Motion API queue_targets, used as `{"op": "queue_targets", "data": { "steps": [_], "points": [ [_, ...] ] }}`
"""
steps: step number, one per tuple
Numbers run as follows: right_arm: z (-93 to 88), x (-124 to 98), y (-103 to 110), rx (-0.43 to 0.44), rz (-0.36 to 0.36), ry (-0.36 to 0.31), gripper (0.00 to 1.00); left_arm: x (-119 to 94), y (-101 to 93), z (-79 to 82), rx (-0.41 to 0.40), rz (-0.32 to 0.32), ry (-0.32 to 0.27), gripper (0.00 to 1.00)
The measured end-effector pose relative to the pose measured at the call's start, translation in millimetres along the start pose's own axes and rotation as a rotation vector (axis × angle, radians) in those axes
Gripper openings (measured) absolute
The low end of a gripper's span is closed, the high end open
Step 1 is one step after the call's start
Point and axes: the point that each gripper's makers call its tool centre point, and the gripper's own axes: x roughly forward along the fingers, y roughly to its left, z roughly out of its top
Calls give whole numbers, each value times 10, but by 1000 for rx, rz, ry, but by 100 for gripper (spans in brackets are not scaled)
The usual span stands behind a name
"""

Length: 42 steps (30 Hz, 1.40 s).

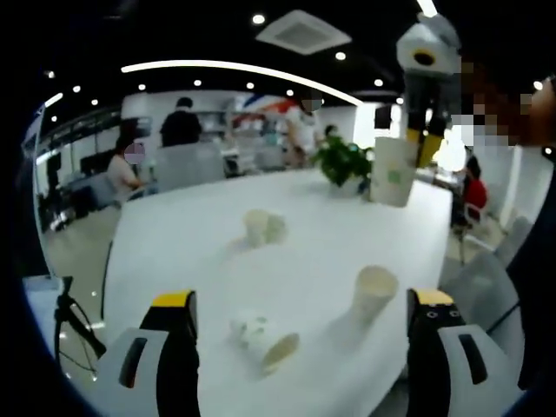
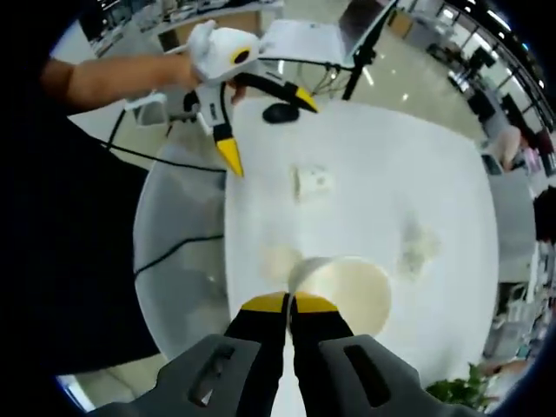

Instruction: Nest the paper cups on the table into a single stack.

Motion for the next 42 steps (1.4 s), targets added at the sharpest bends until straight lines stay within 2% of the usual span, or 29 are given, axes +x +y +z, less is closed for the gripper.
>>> {"op": "queue_targets", "data": {
  "steps": [6,15,42],
  "points": [
    [-8,126,43,7,8,2,0,-6,24,-53,-30,19,9,99],
    [-64,324,47,47,31,4,0,-4,20,-123,-14,21,23,99],
    [-126,856,227,114,66,13,0,24,-23,-187,-30,19,25,99]
  ]
}}
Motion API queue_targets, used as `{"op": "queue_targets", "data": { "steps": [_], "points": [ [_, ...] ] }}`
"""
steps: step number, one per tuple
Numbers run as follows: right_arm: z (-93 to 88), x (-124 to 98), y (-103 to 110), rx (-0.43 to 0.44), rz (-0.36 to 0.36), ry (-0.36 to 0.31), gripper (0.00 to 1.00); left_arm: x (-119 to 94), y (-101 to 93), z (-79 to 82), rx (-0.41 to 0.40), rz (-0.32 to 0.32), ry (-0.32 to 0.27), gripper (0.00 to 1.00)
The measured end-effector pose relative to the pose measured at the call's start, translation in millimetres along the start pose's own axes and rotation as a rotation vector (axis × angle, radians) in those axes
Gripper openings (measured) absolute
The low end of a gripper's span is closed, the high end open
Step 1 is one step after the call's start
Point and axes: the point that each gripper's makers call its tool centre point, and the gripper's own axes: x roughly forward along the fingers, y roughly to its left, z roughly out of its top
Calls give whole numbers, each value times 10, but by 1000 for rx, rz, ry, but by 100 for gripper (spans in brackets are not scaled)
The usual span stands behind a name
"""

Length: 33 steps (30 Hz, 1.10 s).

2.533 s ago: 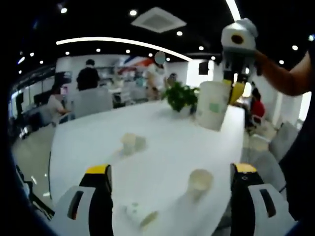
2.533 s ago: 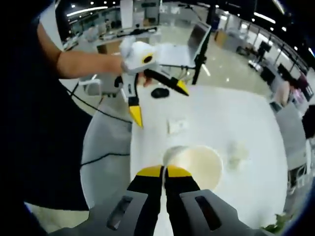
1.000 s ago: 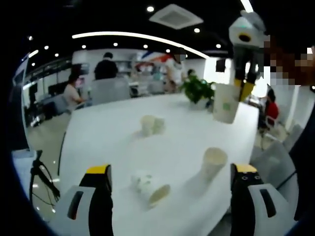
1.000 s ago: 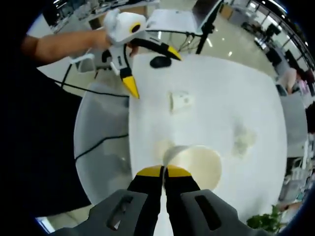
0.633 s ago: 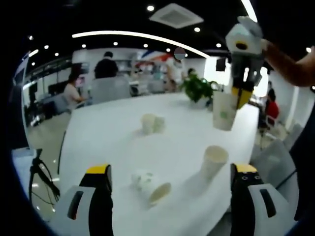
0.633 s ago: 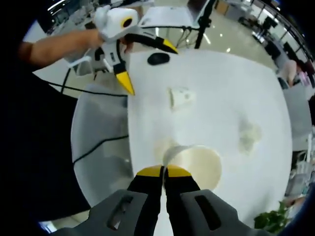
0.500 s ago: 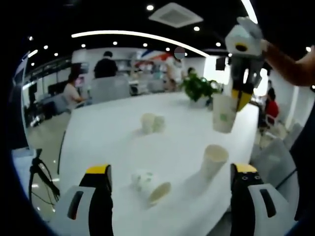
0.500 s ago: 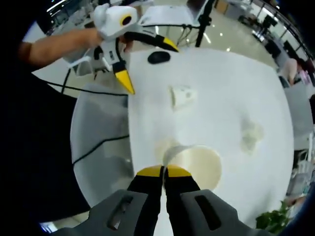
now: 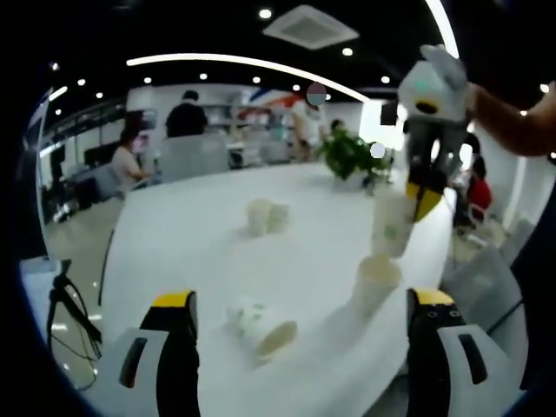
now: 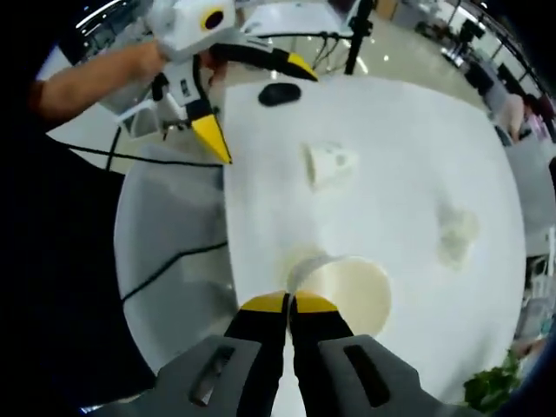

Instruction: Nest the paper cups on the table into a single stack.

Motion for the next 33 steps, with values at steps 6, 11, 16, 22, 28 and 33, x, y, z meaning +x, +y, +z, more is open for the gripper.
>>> {"op": "queue_targets", "data": {
  "steps": [6,11,16,22,28,33],
  "points": [
    [-35,86,17,12,6,9,0,-6,3,11,-2,3,-4,99],
    [-55,140,-14,23,-8,13,0,-6,9,-3,-4,6,-2,99],
    [-81,231,-9,39,-5,18,0,-2,-10,-30,-3,5,5,99],
    [-122,332,-6,56,-4,27,0,-14,4,-46,-4,6,6,99],
    [-113,402,10,54,-9,24,0,-37,49,-66,-5,15,12,99],
    [-133,485,-44,57,-21,18,0,-42,53,-90,3,18,25,99]
  ]
}}
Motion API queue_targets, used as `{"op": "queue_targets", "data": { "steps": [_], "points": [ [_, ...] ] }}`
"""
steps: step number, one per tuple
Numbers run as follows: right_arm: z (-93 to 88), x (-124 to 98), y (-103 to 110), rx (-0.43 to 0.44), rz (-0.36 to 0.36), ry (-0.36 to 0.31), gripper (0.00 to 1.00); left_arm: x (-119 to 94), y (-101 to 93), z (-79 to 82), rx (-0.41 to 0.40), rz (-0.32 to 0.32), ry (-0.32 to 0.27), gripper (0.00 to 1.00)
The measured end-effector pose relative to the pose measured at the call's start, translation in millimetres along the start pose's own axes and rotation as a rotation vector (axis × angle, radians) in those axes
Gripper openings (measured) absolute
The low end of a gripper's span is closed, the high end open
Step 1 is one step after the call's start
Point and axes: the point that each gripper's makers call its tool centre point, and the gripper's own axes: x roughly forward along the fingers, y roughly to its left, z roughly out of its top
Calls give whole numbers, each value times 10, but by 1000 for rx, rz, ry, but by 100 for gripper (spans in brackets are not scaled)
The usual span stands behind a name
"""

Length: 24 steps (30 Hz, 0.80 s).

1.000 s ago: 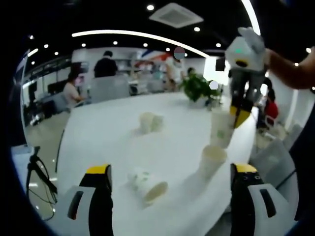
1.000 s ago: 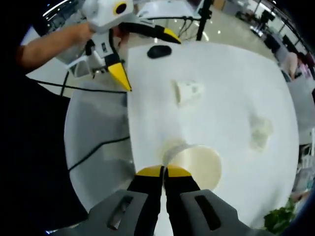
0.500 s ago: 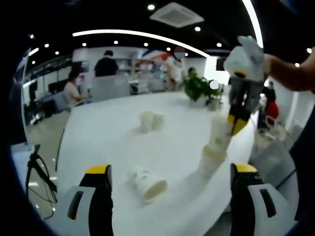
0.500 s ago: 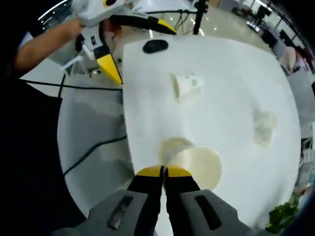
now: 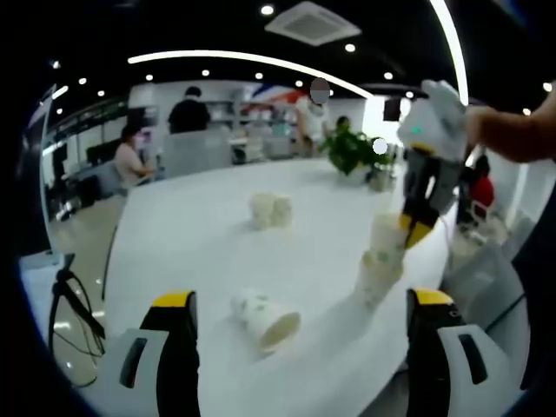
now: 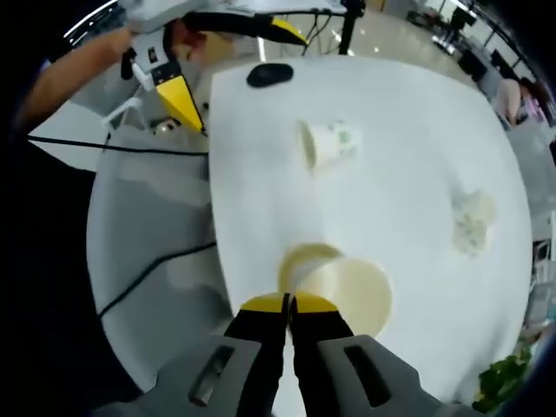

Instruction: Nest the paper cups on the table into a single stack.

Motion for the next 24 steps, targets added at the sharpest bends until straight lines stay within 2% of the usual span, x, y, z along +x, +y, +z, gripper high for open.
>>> {"op": "queue_targets", "data": {
  "steps": [12,24],
  "points": [
    [-5,148,-44,14,-7,3,0,14,17,-61,-9,7,9,99],
    [-111,373,-39,25,-6,20,0,18,31,-91,-25,15,4,99]
  ]
}}
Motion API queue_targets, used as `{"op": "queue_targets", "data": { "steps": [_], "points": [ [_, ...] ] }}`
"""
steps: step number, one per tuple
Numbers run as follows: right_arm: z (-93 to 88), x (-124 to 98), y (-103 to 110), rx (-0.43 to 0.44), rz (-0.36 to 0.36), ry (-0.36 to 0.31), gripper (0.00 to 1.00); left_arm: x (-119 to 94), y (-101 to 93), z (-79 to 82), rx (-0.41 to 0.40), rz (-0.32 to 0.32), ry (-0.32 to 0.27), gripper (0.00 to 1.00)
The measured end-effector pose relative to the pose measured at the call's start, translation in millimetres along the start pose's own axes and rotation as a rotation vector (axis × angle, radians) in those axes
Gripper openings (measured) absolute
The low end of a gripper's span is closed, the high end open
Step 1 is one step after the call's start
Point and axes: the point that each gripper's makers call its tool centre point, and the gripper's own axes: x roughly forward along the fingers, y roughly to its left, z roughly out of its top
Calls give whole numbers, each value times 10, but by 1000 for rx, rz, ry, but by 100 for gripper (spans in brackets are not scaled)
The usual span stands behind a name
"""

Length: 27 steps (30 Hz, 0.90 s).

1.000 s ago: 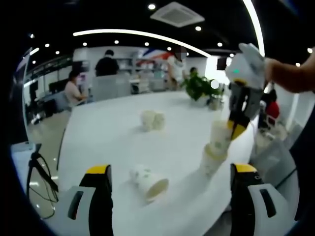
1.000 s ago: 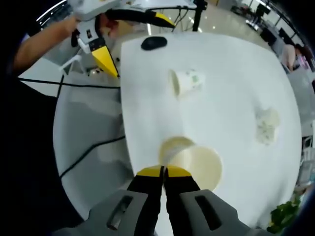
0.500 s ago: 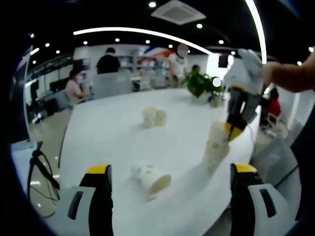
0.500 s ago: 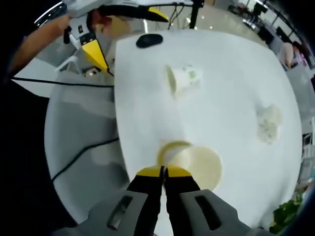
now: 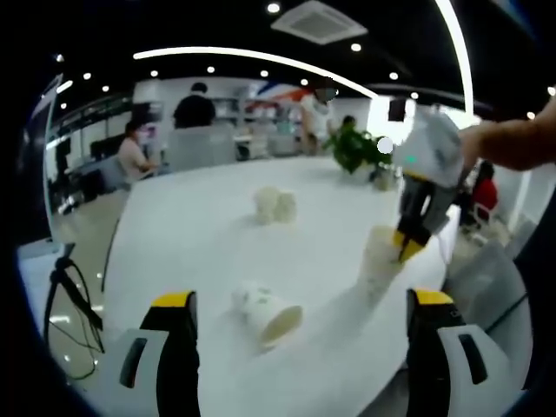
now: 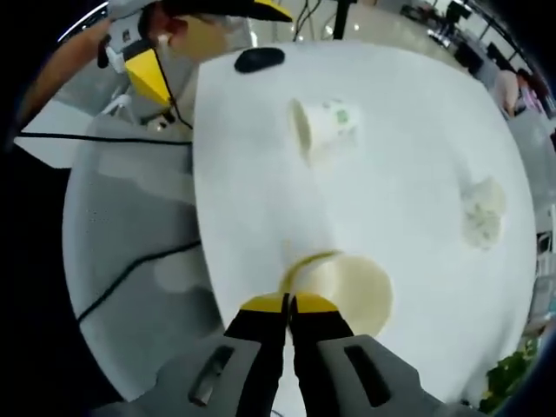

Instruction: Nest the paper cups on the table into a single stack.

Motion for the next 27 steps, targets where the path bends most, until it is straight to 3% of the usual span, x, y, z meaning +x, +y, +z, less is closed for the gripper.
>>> {"op": "queue_targets", "data": {
  "steps": [20,27],
  "points": [
    [27,19,-16,12,6,-61,0,72,10,-21,19,-19,31,99],
    [78,-76,-108,15,-4,-121,11,91,30,8,21,-18,28,99]
  ]
}}
